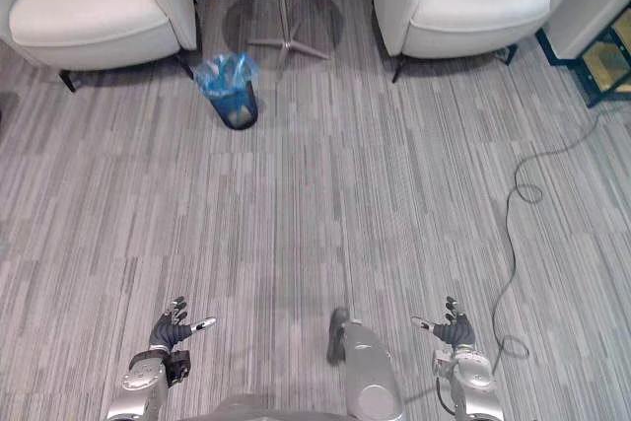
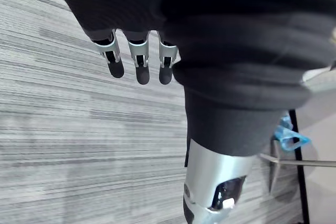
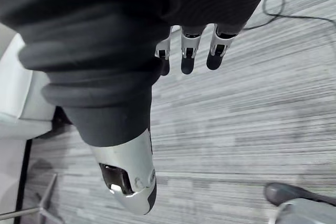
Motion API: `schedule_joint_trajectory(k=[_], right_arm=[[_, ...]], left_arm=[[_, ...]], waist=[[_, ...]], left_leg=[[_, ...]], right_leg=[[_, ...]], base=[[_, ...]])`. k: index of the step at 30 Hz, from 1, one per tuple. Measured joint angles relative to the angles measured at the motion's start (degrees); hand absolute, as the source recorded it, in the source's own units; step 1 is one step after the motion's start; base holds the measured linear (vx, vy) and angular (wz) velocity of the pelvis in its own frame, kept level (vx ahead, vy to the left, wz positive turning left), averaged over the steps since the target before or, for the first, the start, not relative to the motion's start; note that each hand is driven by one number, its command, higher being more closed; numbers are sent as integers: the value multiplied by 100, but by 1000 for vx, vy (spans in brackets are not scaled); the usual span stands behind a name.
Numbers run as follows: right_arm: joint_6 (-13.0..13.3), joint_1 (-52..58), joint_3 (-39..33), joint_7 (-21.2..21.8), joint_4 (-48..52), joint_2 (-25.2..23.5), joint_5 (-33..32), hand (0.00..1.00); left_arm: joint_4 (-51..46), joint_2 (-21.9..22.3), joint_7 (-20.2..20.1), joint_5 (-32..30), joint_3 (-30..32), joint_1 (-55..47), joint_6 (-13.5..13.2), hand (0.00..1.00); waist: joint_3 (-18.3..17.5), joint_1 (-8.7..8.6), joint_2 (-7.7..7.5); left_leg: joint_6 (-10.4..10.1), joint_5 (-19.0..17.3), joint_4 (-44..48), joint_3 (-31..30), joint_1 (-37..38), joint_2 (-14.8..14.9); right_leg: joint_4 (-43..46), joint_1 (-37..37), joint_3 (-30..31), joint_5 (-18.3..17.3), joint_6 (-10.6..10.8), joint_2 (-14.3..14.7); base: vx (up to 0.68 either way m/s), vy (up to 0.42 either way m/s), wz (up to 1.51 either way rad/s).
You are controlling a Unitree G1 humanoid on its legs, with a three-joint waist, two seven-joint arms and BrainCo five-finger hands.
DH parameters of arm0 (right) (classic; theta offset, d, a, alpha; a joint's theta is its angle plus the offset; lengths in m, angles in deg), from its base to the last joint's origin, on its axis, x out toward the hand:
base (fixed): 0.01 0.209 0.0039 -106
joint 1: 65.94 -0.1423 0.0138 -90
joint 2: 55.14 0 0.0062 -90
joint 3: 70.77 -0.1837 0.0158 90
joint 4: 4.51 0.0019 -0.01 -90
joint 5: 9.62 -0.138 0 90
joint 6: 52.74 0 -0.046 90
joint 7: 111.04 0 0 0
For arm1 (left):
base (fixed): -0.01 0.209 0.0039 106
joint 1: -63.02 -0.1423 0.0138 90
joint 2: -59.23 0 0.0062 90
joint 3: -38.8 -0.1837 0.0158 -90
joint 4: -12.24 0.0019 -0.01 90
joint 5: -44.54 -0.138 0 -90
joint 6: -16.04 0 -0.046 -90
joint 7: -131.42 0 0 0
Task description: Gather rubbish on tea table into small bin, then transfer packed bag to large trash can.
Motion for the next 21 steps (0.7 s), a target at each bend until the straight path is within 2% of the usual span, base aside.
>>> schedule_joint_trajectory(k=[1, 2, 3, 4, 5, 6, 7, 8, 9, 10, 11, 12, 13, 14, 15, 17, 18, 19, 20, 21], right_arm=[[12, -65, -4, -3, 7, 10, -49, 0], [12, -118, -15, -1, -27, 18, -50, 0], [-3, -202, -64, -10, -105, 2, -52, 0], [9, -178, -98, -26, -119, 38, -50, 0], [9, -168, -77, -24, -136, 75, -49, 0], [2, -188, -76, -31, -282, 68, -43, 0], [-10, -193, -63, -35, -381, 12, -41, 0], [-17, -155, -56, -32, -535, -67, -33, 0], [-26, -161, -71, -33, -605, -72, -30, 0], [-39, -161, -100, -45, -778, -69, -29, 0], [-51, -160, -100, -65, -823, -72, -29, 0], [-71, -161, -98, -88, -875, -66, -28, 0], [-105, -162, -55, -101, -944, -63, -19, 0], [-107, -154, -28, -100, -947, -60, -7, 0], [-106, -225, 21, -86, -968, -38, 75, 0], [-106, -316, 12, -83, -1045, 7, 142, 0], [-105, -400, -4, -83, -1152, 49, 152, 0], [-114, -412, -37, -85, -1245, 78, 162, 0], [-118, -374, -54, -92, -1269, 90, 162, 0], [-126, -290, -63, -95, -1342, 175, 166, 0]], left_arm=[[-101, 74, 0, 10, -6, -28, -13, 0], [-123, 94, -2, 11, -19, -38, -12, 0], [-142, 123, 0, 12, -18, -75, -8, 0], [-159, 182, 7, 14, -16, -140, -7, 0], [-185, 200, 10, 14, -14, -222, -14, 0], [-142, 185, 9, 14, 10, -364, -4, 0], [-137, 155, 9, 15, 40, -442, 6, 0], [-123, 121, 13, 15, 69, -546, 26, 0], [-87, 132, 2, 16, 51, -551, 36, 0], [10, 90, 6, 44, -50, -456, 41, 0], [45, 56, 8, 55, -82, -392, 53, 0], [88, 42, 19, 61, -94, -331, 84, 0], [82, 28, 34, 82, -107, -284, 69, 0], [74, 21, 41, 112, -110, -280, 48, 0], [87, -17, 41, 121, -109, -234, 23, 0], [91, -69, 43, 147, -87, -124, 16, 0], [135, -120, 47, 219, -77, -59, -1, 0], [217, -188, 56, 224, -73, -13, -11, 0], [266, -207, 67, 223, -64, -17, -11, 0], [428, -123, 111, 222, -17, -29, -3, 0]], waist=[[5, 119, -4], [16, 160, -15], [33, 237, -43], [-1, 333, 1], [-49, 362, 51], [-149, 449, 104], [-246, 480, -31], [-411, 473, -326], [-436, 445, -426], [-408, 364, -541], [-400, 278, -560], [-383, 265, -546], [-379, 203, -449], [-386, 121, -414], [-375, 103, -255], [-364, -4, -195], [-319, -37, -93], [-343, -61, -172], [-343, -81, -182], [-376, -167, -49]], left_leg=[[-3, -55, -755, 148, -338, -196], [2, -52, -1274, 146, -454, -341], [-56, 27, -2450, 109, -541, -640], [-201, 206, -3655, 43, -449, -910], [-128, 258, -3979, -65, -482, -978], [251, 701, -3718, -296, -548, -1052], [306, 741, -3466, -288, -584, -1145], [459, 587, -3155, -121, -581, -1300], [529, 396, -3061, -104, -448, -1369], [602, 36, -3024, -100, -42, -1558], [642, -111, -3020, -114, 161, -1605], [682, -304, -3051, -163, 498, -1659], [707, -500, -3331, -202, 1213, -1666], [699, -522, -3512, -216, 1470, -1653], [672, -537, -3881, -248, 1881, -1557], [656, -533, -4209, -336, 2305, -1413], [605, -536, -4374, -381, 2502, -1310], [384, -581, -4480, -428, 2720, -1258], [246, -655, -4499, -476, 2817, -1240], [49, -773, -4466, -677, 2983, -1051]], right_leg=[[-263, 270, 85, -52, 65, -25], [-358, 396, 127, -92, 107, -53], [-483, 651, 225, -188, 193, -120], [-600, 883, 394, -350, 288, -123], [-602, 984, 487, -524, 286, -102], [-377, 1147, 651, -931, 339, -131], [-146, 1124, 763, -1125, 380, -266], [630, 901, 874, -1337, 650, -557], [1647, 532, 925, -1294, 771, -739], [3649, -162, 1094, -514, 1467, -1008], [4401, -454, 1150, -341, 1581, -1084], [5174, -772, 1161, -404, 1476, -1143], [5472, -1154, 874, -613, 1099, -1283], [5384, -1322, 672, -678, 991, -1338], [4869, -1641, 294, -805, 796, -1323], [3911, -2078, -32, -823, 754, -1239], [2849, -2273, -32, -661, 870, -1113], [1724, -2358, 214, -155, 886, -939], [1373, -2336, 392, 409, 820, -859], [1447, -2223, 442, 832, 602, -692]], base=[[526, -53, -23], [541, 19, -31], [568, 88, -47], [565, 117, -53], [589, 199, -73], [615, 243, -65], [654, 224, -67], [693, 177, -27], [839, 160, -5], [829, 172, 18], [673, 125, 19], [654, 89, 18], [646, 70, 10], [742, 52, 8], [459, -3, 9], [595, -54, 25], [734, -128, 52], [605, -139, 56], [632, -189, 63], [647, -191, 38]])
